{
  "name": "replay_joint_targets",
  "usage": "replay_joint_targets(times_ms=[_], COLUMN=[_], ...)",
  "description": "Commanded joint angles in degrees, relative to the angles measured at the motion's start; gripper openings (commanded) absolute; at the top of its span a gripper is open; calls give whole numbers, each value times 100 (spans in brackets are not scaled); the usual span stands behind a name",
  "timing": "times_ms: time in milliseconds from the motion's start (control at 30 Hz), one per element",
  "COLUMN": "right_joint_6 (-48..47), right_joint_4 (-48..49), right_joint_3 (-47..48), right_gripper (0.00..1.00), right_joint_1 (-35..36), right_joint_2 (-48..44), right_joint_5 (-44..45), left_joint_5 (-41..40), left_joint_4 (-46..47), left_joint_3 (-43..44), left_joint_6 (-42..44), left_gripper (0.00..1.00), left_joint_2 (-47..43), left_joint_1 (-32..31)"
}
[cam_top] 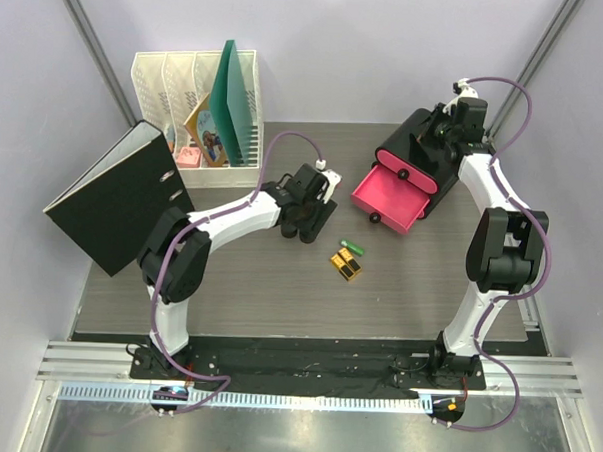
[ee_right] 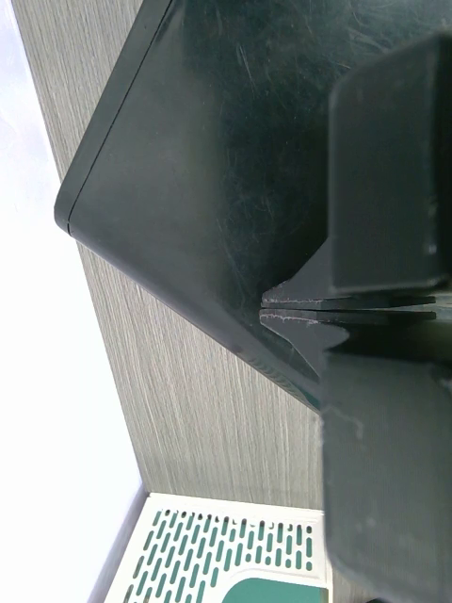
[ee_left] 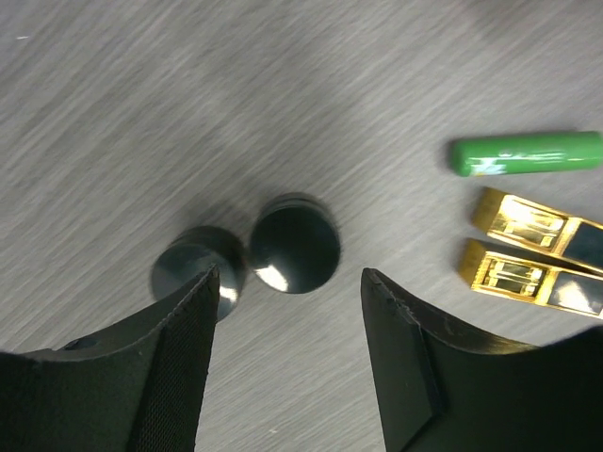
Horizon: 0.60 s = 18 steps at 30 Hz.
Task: Organize the makeup
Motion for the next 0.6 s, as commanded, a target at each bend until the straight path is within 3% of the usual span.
replay_joint_targets(times_ms=[0, 133, 333, 567], right_joint_6=[-272, -281, -272, -272], right_joint_4=[-2454, -2454, -2454, -2454], right_joint_3=[-663, -672, -681, -716], right_gripper=[1, 1, 1, 1], right_joint_1=[101, 110, 119, 127], right_joint_2=[791, 800, 800, 791], right_joint_5=[239, 231, 222, 213], left_joint_5=[-834, -967, -546, -441], left_joint_4=[-171, -303, -66, -83], left_joint_3=[-21, -56, -337, -276], left_joint_6=[139, -195, -775, -802], left_gripper=[63, 63, 64, 64], left_joint_2=[-91, -64, -161, 50], left_joint_1=[23, 198, 576, 708])
